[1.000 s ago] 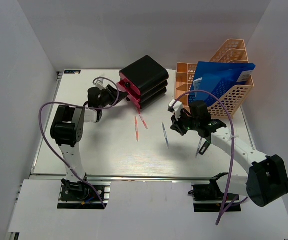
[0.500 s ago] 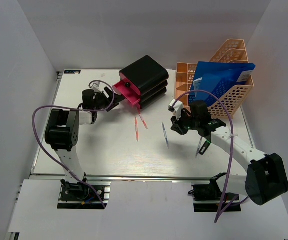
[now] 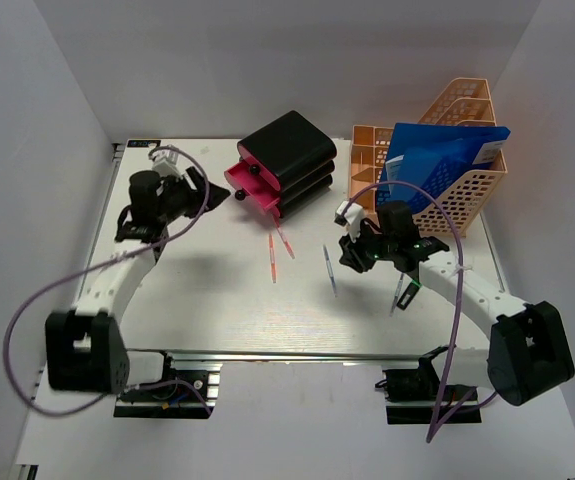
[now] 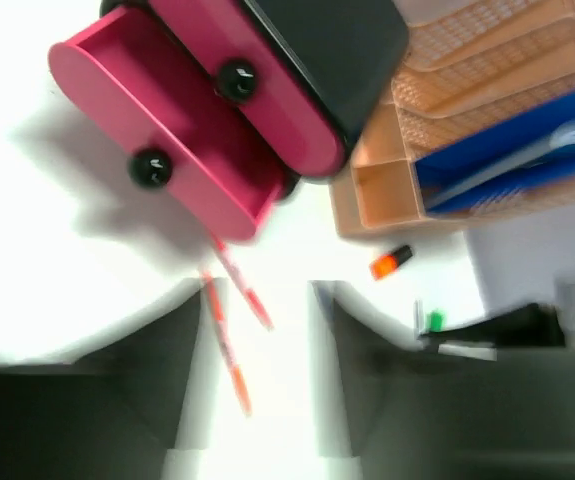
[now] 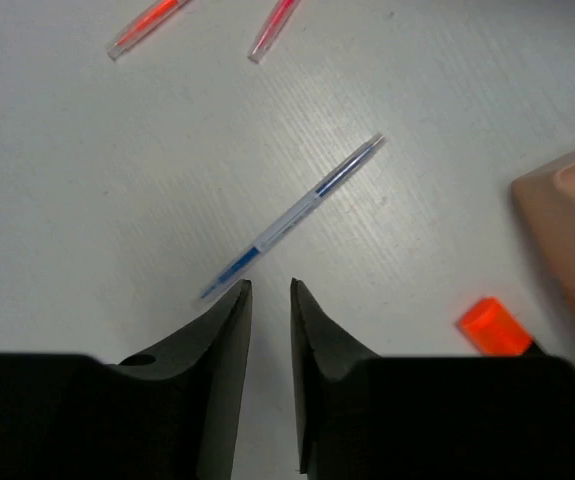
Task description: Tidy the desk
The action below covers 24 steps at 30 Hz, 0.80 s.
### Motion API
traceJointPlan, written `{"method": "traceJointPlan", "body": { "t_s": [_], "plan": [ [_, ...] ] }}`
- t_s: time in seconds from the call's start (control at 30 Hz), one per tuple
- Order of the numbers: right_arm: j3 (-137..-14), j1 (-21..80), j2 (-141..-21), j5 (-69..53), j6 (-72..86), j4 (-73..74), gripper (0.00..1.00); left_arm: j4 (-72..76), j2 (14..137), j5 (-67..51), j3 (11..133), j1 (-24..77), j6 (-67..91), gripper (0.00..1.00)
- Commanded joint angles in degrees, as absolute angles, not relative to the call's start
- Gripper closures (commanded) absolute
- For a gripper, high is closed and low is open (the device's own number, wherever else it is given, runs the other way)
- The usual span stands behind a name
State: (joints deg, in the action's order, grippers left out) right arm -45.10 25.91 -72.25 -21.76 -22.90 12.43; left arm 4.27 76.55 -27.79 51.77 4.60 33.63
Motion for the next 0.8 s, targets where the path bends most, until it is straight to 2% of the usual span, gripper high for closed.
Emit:
{"method": "traceJointPlan", "body": {
  "t_s": [0.0, 0.1, 0.17, 0.23, 0.27, 0.3, 0.37, 0.43, 0.53, 0.57, 0.77],
  "plan": [
    [-46.7, 26.4, -74.5, -23.5, -21.1, 14.3, 0.75, -12.2, 65.9, -26.5, 46.4, 4.3, 26.1, 0.62],
    [-49.2, 27.7, -78.2, -21.4, -19.2, 16.4, 0.94, -16.1, 57.3, -26.6, 42.2, 4.3, 23.5, 0.92],
    [-51.5, 30.0, -81.5, -19.3, -18.5, 17.9, 0.93, -18.1, 51.9, -25.9, 38.5, 4.3, 21.9, 0.93],
    [-53.7, 31.4, -84.4, -16.1, -17.5, 18.5, 0.77, -20.6, 48.1, -24.0, 38.3, 4.3, 19.8, 0.80],
    [-54.3, 31.8, -85.2, -15.6, -17.2, 19.2, 0.69, -21.5, 47.1, -23.0, 38.7, 4.3, 18.6, 0.68],
    [-55.0, 32.1, -85.9, -15.0, -16.6, 19.2, 0.63, -22.5, 46.2, -21.9, 38.9, 4.3, 18.5, 0.45],
    [-57.6, 32.3, -88.5, -12.1, -15.0, 19.8, 0.55, -22.1, 43.2, -20.4, 38.2, 4.3, 18.1, 0.34],
    [-60.9, 32.5, -92.0, -9.3, -12.8, 20.6, 0.53, -21.3, 41.9, -20.3, 37.7, 4.3, 17.2, 0.29],
    [-62.5, 32.4, -94.7, -4.9, -11.9, 21.0, 0.50, -21.8, 40.8, -18.5, 38.1, 4.3, 16.9, 0.28],
    [-62.4, 32.5, -95.0, -4.4, -11.7, 20.8, 0.44, -21.5, 40.2, -19.0, 37.8, 4.3, 17.0, 0.28],
    [-64.9, 32.3, -100.2, -5.9, -10.9, 21.8, 0.46, -21.6, 38.8, -18.7, 37.9, 4.3, 16.7, 0.27]
  ]
}}
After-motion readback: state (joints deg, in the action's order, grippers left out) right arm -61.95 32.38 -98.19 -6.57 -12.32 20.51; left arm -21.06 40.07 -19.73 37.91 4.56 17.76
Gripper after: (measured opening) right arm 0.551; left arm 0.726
